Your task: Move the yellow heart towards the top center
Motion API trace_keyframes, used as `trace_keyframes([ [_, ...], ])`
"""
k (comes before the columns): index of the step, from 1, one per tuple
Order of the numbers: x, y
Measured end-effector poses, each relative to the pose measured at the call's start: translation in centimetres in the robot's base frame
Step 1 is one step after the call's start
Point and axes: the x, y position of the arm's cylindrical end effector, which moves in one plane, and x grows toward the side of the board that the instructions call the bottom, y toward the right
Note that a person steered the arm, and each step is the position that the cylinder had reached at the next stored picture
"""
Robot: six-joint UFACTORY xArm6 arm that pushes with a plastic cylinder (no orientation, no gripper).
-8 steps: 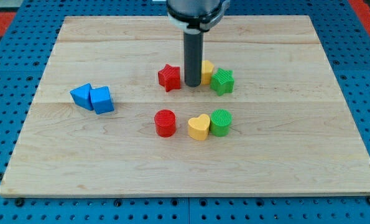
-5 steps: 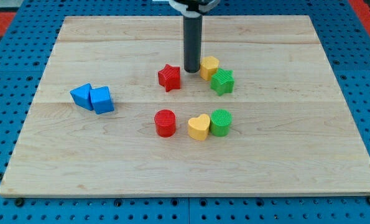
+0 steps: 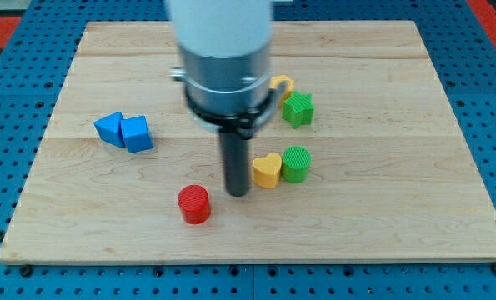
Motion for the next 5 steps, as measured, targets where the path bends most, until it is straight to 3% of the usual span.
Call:
trace_keyframes([
  [4,0.5,2.7],
  [5,-3.7,-0.9],
])
